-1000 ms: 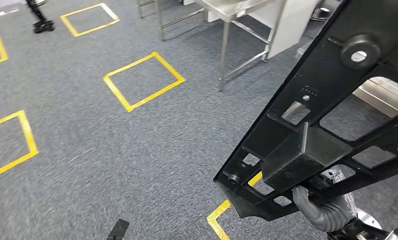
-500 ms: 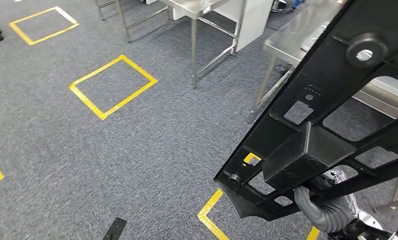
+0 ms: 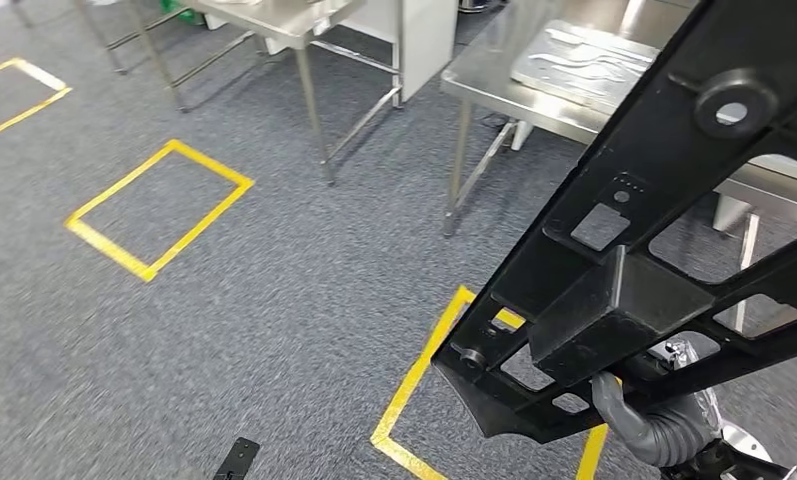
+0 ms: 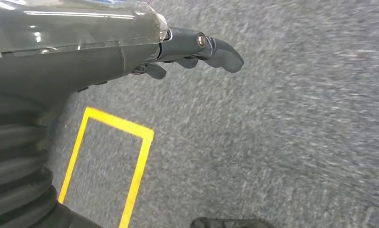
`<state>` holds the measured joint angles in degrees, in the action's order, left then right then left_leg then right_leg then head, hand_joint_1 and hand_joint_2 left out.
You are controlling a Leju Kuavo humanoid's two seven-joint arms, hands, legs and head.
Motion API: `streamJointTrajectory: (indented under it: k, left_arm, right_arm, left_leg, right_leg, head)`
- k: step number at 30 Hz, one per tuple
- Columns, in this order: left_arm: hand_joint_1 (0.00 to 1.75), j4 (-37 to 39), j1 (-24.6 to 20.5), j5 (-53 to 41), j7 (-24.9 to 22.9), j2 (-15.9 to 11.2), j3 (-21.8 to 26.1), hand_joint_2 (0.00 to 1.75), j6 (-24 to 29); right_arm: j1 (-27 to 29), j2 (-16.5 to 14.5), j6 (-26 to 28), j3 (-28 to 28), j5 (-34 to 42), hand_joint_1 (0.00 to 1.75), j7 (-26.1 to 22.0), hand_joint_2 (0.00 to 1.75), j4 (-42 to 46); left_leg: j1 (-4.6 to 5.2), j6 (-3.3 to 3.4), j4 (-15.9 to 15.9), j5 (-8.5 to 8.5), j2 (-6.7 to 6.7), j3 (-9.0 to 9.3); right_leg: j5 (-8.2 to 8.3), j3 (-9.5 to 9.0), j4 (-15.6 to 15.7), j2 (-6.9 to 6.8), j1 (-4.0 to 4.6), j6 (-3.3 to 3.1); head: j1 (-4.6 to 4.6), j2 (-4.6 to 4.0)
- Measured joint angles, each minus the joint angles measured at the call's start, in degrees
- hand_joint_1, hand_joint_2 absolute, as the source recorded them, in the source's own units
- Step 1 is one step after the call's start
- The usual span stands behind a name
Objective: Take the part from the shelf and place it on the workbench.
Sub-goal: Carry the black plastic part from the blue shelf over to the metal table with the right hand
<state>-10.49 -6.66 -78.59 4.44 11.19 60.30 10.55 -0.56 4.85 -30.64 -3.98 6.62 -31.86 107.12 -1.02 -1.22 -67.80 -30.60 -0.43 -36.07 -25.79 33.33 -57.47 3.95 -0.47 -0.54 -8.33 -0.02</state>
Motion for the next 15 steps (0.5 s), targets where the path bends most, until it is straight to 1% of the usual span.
streamJointTrajectory:
  k: [1, 2, 3, 4, 5, 6, 7, 8, 9, 10, 11, 12, 13, 14, 15]
  left_arm:
    - [0.00, 0.0, 0.0, 0.0, 0.0, 0.0, 0.0, 1.75, 0.0]
    - [0.00, 0.0, 0.0, 0.0, 0.0, -0.1, 0.0, 1.75, 0.0]
    - [0.00, 0.0, 0.0, 0.0, 0.0, -0.1, 0.0, 1.75, 0.1]
    - [0.00, 0.0, 0.0, 0.1, 0.0, -0.1, 0.0, 1.75, 0.1]
    - [0.00, 0.0, -0.1, 0.1, 0.0, -0.1, 0.0, 1.75, 0.2]
    - [0.00, 0.0, -0.2, 0.1, 0.0, 0.0, 0.0, 1.75, 0.2]
    - [0.00, 0.0, -0.2, 0.2, 0.0, 0.0, 0.0, 1.75, 0.2]
    - [0.00, 0.0, -0.3, 0.2, 0.0, 0.0, 0.0, 1.75, 0.3]
    - [0.00, 0.0, -0.3, 0.3, 0.0, 0.0, 0.0, 1.75, 0.4]
    - [0.00, 0.0, -0.2, 0.4, 0.0, 0.0, 0.0, 1.75, 0.4]
    - [0.00, 0.0, 0.0, 0.5, 0.0, 0.0, 0.0, 1.75, 0.4]
    - [0.00, 0.0, 0.1, 0.6, 0.0, 0.0, 0.0, 1.75, 0.5]
    - [0.00, 0.0, 0.2, 0.6, 0.0, 0.0, 0.0, 1.75, 0.5]
    - [0.00, 0.0, 0.2, 0.7, 0.1, 0.0, 0.0, 1.75, 0.5]
    - [0.00, 0.0, 0.2, 0.7, 0.1, 0.0, 0.0, 1.75, 0.5]
  right_arm:
    - [0.0, 0.0, 0.0, 0.0, 0.0, 1.75, -0.1, 1.75, 0.0]
    - [0.0, 0.0, 0.0, 0.0, 0.0, 1.75, -0.1, 1.75, 0.0]
    - [0.1, 0.0, 0.0, 0.0, 0.0, 1.75, -0.2, 1.75, 0.0]
    - [0.2, 0.0, 0.1, 0.0, 0.0, 1.75, -0.2, 1.75, 0.0]
    - [0.4, 0.0, 0.1, 0.0, 0.0, 1.75, -0.3, 1.75, 0.0]
    - [0.5, 0.1, 0.1, 0.0, 0.0, 1.75, -0.3, 1.75, 0.0]
    - [0.6, 0.1, 0.1, 0.1, 0.0, 1.75, -0.3, 1.75, 0.0]
    - [0.5, 0.2, 0.2, 0.2, 0.0, 1.75, -0.3, 1.75, 0.1]
    - [0.5, 0.3, 0.2, 0.2, 0.0, 1.75, -0.3, 1.75, 0.1]
    - [0.4, 0.3, 0.2, 0.2, 0.0, 1.75, -0.3, 1.75, 0.1]
    - [0.4, 0.3, 0.2, 0.2, 0.0, 1.75, -0.3, 1.75, 0.1]
    - [0.4, 0.3, 0.2, 0.3, 0.0, 1.75, -0.2, 1.75, 0.1]
    - [0.5, 0.3, 0.2, 0.3, 0.0, 1.75, -0.1, 1.75, 0.1]
    - [0.5, 0.3, 0.2, 0.3, 0.0, 1.75, 0.0, 1.75, 0.1]
    - [0.4, 0.3, 0.2, 0.3, 0.0, 1.75, 0.1, 1.75, 0.1]
  left_leg:
    - [-0.06, 0.19, 3.8, 1.88, -1.18, 1.44]
    - [-0.15, 0.39, 6.7, 3.03, -2.24, 2.59]
    - [-0.16, 0.61, 8.4, 3.44, -3.07, 3.23]
    - [-0.10, 0.88, 8.9, 3.25, -3.36, 3.42]
    - [-0.04, 1.20, 9.2, 3.30, -2.92, 3.50]
    - [-0.03, 1.60, 9.4, 3.44, -2.35, 3.62]
    - [-0.08, 2.05, 9.7, 3.58, -1.75, 3.81]
    - [-0.16, 2.41, 10.0, 3.71, -1.12, 3.99]
    - [-0.17, 2.70, 10.2, 3.75, -0.45, 4.13]
    - [-0.09, 2.88, 10.3, 3.69, 0.19, 4.17]
    - [-0.02, 2.96, 10.3, 3.61, 0.87, 4.18]
    - [0.04, 3.00, 10.3, 3.50, 1.58, 4.21]
    - [0.06, 2.98, 10.3, 3.38, 2.27, 4.29]
    - [0.07, 2.90, 10.3, 3.24, 2.91, 4.44]
    - [0.08, 2.78, 10.3, 3.07, 3.51, 4.68]
  right_leg:
    - [-0.19, -0.05, -0.2, 0.70, 0.05, 0.22]
    - [-0.31, 0.08, -0.5, 1.37, 0.06, 0.48]
    - [-0.35, 0.31, -0.6, 1.96, 0.04, 0.81]
    - [-0.28, 0.58, -0.7, 2.54, -0.03, 1.19]
    - [-0.17, 0.77, -0.6, 3.09, -0.16, 1.59]
    - [-0.21, 0.84, -0.6, 3.12, -0.26, 1.94]
    - [-0.69, 1.14, -1.3, 2.27, -0.24, 2.25]
    - [-1.73, 1.93, -3.0, 0.87, -0.18, 2.53]
    - [-3.31, 3.33, -5.9, -0.87, -0.16, 2.77]
    - [-5.08, 5.25, -9.6, -2.34, -0.16, 3.02]
    - [-6.49, 7.16, -13.2, -3.08, -0.27, 3.21]
    - [-7.07, 8.50, -15.5, -3.46, -0.37, 3.34]
    - [-6.55, 8.81, -15.9, -3.67, -0.42, 3.38]
    - [-5.03, 7.89, -14.0, -3.94, -0.43, 3.33]
    - [-2.91, 5.89, -10.3, -4.60, -0.36, 3.15]
  head:
    - [0.00, 0.00]
    - [0.00, 0.00]
    - [0.01, 0.00]
    - [0.01, 0.00]
    - [0.01, 0.00]
    - [0.02, 0.00]
    - [0.03, 0.00]
    - [0.03, 0.00]
    - [0.04, 0.00]
    - [0.04, 0.00]
    - [0.03, 0.00]
    - [0.03, 0.00]
    - [0.03, 0.00]
    - [0.03, 0.00]
    - [0.03, 0.00]
